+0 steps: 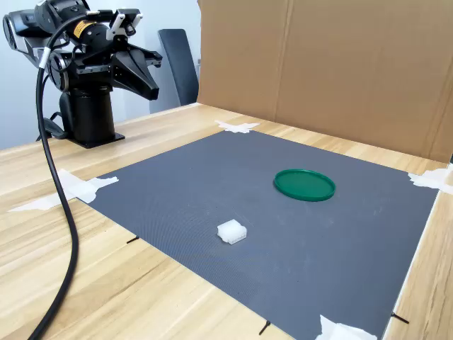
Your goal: Grasp a white terminal and put it in the green lid.
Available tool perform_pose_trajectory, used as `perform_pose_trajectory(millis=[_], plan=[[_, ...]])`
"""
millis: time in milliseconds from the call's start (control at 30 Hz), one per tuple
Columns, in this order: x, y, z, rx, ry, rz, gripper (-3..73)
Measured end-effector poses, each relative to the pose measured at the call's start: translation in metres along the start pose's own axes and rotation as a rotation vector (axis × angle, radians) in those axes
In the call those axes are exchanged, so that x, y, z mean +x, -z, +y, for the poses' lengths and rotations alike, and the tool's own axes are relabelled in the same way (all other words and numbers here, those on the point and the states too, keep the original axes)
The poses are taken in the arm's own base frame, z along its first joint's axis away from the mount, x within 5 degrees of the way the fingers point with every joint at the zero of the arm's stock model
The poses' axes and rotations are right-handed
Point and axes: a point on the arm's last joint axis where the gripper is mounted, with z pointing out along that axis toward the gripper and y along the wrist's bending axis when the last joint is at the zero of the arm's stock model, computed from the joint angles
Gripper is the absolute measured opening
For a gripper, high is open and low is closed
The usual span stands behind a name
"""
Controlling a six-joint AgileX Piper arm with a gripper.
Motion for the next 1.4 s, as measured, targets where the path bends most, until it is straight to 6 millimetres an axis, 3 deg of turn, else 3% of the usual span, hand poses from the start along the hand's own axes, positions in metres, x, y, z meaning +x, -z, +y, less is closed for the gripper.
perform_pose_trajectory(millis=[600,700,833,1000,1200,1400], plan=[[0.000,0.000,0.000,0.000,0.012,0.000,-2.7],[-0.007,0.003,0.000,-0.001,0.049,-0.015,-2.7],[-0.026,0.009,0.000,0.001,0.109,-0.047,-2.7],[-0.059,0.008,0.001,-0.038,0.154,0.058,-2.7],[-0.081,0.004,0.002,-0.071,0.223,0.142,-2.7],[-0.135,-0.005,0.011,-0.249,0.376,0.245,-2.7]])
